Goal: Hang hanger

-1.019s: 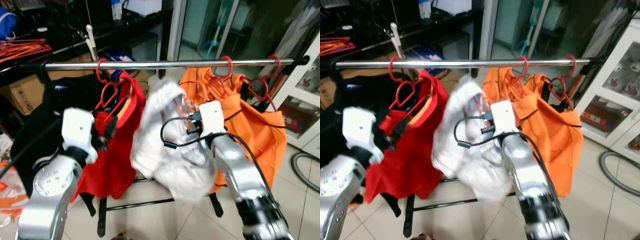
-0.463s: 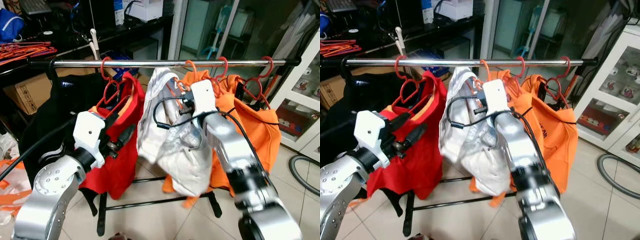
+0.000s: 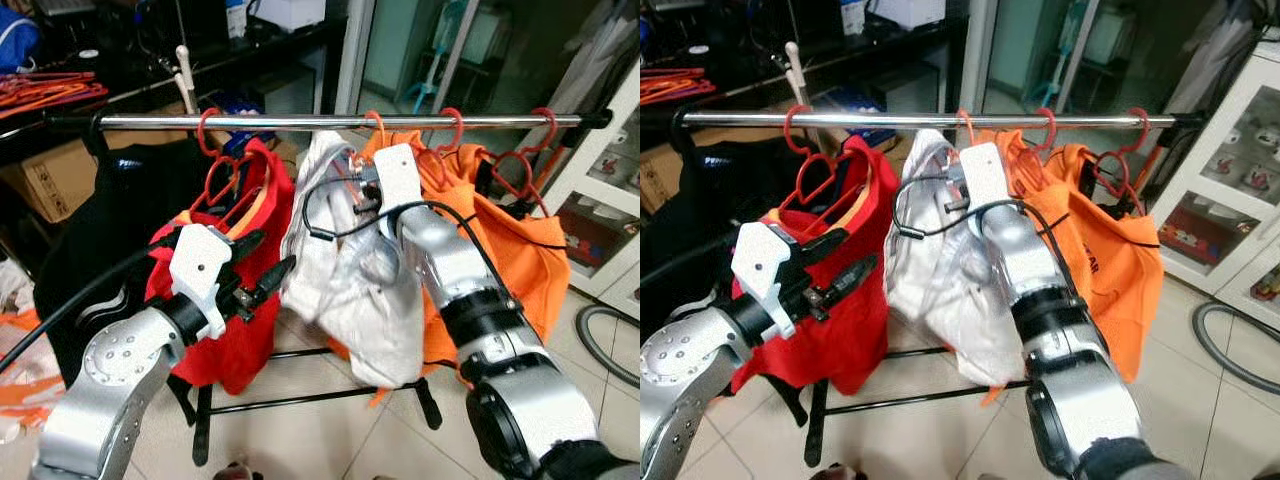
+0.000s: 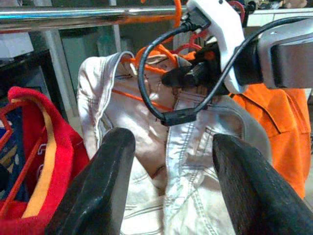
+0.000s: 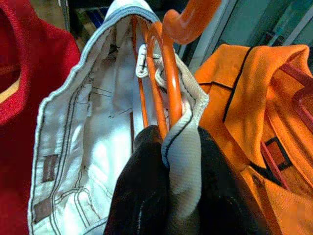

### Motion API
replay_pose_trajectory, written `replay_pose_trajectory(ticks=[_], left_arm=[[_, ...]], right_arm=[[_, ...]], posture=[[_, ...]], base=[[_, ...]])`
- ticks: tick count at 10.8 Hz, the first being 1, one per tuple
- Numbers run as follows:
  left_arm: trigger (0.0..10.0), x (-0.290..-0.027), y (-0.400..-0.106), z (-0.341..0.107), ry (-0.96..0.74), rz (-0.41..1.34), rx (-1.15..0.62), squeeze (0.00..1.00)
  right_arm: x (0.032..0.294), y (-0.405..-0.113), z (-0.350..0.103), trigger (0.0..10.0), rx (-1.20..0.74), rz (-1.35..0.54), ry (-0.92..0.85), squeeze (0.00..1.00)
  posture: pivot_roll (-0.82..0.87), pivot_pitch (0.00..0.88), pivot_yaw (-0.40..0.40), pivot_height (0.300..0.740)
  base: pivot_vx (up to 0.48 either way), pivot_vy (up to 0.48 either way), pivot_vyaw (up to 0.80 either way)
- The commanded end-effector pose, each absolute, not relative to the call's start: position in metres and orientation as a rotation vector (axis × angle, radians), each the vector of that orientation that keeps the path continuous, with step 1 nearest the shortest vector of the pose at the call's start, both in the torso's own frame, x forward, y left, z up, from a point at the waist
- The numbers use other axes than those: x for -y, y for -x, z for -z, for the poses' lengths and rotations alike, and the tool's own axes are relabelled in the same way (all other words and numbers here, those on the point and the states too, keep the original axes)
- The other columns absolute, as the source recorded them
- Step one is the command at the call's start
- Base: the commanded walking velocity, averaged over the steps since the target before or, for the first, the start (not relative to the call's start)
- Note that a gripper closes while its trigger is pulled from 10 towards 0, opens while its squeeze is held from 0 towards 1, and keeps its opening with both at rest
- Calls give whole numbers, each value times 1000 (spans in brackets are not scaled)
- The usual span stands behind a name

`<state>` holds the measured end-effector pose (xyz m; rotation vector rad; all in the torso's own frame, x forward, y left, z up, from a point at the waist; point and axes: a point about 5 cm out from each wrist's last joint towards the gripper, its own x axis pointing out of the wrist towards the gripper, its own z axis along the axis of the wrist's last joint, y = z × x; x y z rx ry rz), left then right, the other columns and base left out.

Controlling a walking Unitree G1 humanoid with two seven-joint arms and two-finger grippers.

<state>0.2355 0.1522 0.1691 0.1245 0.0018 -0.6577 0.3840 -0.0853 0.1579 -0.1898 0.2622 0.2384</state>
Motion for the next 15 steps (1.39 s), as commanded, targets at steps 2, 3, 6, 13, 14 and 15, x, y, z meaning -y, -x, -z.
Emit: replay_pose_trajectory(ticks=[2, 3, 6, 13, 14, 15], left_arm=[[10000, -150, -234, -174, -139, 662, 7, 0], [10000, -155, -235, -176, -145, 629, 11, 0], [10000, -153, -234, -177, -148, 662, 5, 0], [10000, -149, -243, -182, -161, 715, 25, 0], [10000, -149, -243, -181, -171, 716, 18, 0], [10000, -150, -243, -181, -172, 718, 16, 0]], right_arm=[[88, -396, -182, 10000, -180, -207, 167, 0], [90, -402, -184, 10000, -188, -191, 176, 0], [92, -409, -187, 10000, -242, -181, 202, 0], [97, -407, -169, 10000, -310, -185, 97, 0], [95, -408, -170, 10000, -312, -199, 83, 0], [94, -408, -170, 10000, -314, -205, 84, 0]], posture=[[48, 0, -88, 740], [51, 0, -92, 740], [53, 3, -84, 740], [44, 0, -74, 740], [43, 0, -74, 740], [42, 0, -74, 740]], base=[[0, 0, 0], [0, 0, 0], [0, 0, 0], [0, 0, 0], [0, 0, 0], [0, 0, 0]])
